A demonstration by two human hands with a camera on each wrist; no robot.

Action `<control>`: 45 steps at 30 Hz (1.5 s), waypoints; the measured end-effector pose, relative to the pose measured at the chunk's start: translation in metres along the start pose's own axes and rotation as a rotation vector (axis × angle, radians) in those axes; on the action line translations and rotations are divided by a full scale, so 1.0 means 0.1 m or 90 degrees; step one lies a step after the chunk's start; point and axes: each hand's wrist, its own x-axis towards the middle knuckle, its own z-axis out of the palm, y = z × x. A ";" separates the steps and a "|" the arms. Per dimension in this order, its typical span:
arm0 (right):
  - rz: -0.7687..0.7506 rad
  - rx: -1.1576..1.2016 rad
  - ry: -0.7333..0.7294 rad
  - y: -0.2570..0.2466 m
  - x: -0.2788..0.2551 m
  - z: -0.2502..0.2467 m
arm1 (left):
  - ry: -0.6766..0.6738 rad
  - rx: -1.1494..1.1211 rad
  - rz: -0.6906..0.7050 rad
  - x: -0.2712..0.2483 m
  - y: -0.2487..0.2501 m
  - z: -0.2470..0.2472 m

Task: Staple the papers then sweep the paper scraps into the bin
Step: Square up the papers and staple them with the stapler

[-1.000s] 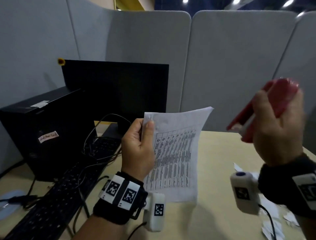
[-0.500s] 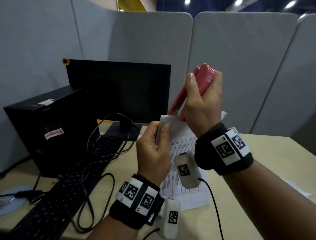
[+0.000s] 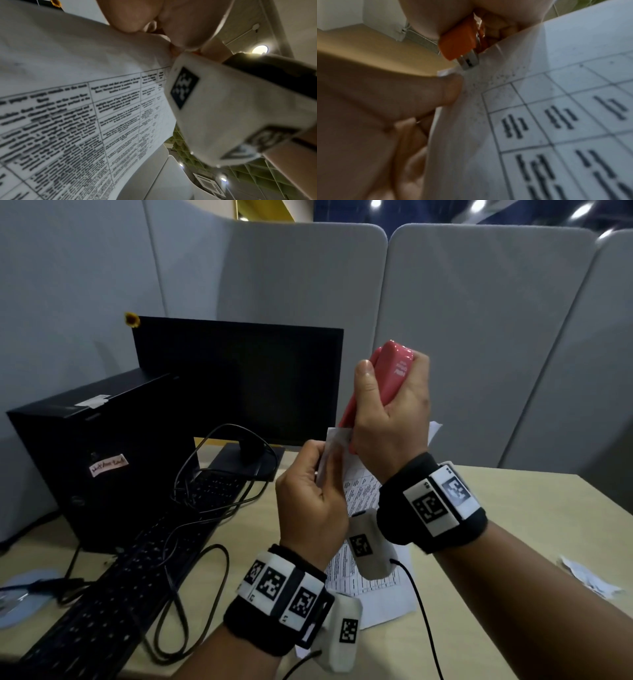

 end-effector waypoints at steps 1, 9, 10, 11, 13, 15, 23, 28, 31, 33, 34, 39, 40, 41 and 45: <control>-0.003 -0.002 0.005 0.01 0.00 0.01 | 0.002 0.009 -0.006 -0.01 0.00 0.01; -0.011 -0.028 0.029 0.02 0.01 0.05 | 0.006 0.054 -0.003 -0.01 0.02 0.00; -0.019 -0.032 0.032 0.02 0.01 0.05 | 0.006 0.057 -0.001 -0.01 0.03 -0.01; -0.028 -0.034 0.032 0.02 0.01 0.05 | 0.006 0.058 -0.001 -0.01 0.03 -0.01; -0.042 -0.030 0.025 0.02 0.01 0.06 | 0.008 0.058 -0.001 -0.01 0.02 -0.02; -0.046 -0.026 0.016 0.03 0.01 0.07 | 0.010 0.065 0.000 -0.01 0.01 -0.02; -0.062 -0.028 -0.020 0.06 0.00 0.08 | 0.008 0.067 -0.013 -0.04 -0.07 -0.04; -0.040 -0.014 -0.088 0.02 0.04 0.04 | 0.004 0.051 -0.014 0.02 -0.06 -0.09; -0.020 0.073 -0.033 -0.02 0.16 -0.06 | -0.022 0.051 -0.040 0.07 -0.09 -0.13; -0.010 0.110 0.077 -0.03 0.28 -0.22 | -0.026 0.060 -0.066 0.09 -0.12 -0.18; 0.001 0.109 0.134 0.00 0.35 -0.33 | -0.025 0.062 -0.079 0.11 -0.13 -0.21; 0.227 -0.088 0.101 0.68 0.48 -0.80 | -0.007 0.065 -0.266 0.33 -0.70 -0.38; 0.305 -0.169 0.020 0.91 0.41 -0.85 | -0.015 0.060 -0.329 0.36 -0.92 -0.41; 0.367 -0.266 -0.091 1.13 0.31 -0.88 | -0.032 0.071 -0.384 0.38 -1.11 -0.42; 0.421 -0.646 -0.473 1.76 -0.27 -0.94 | -0.147 0.261 -0.544 0.39 -1.99 -0.52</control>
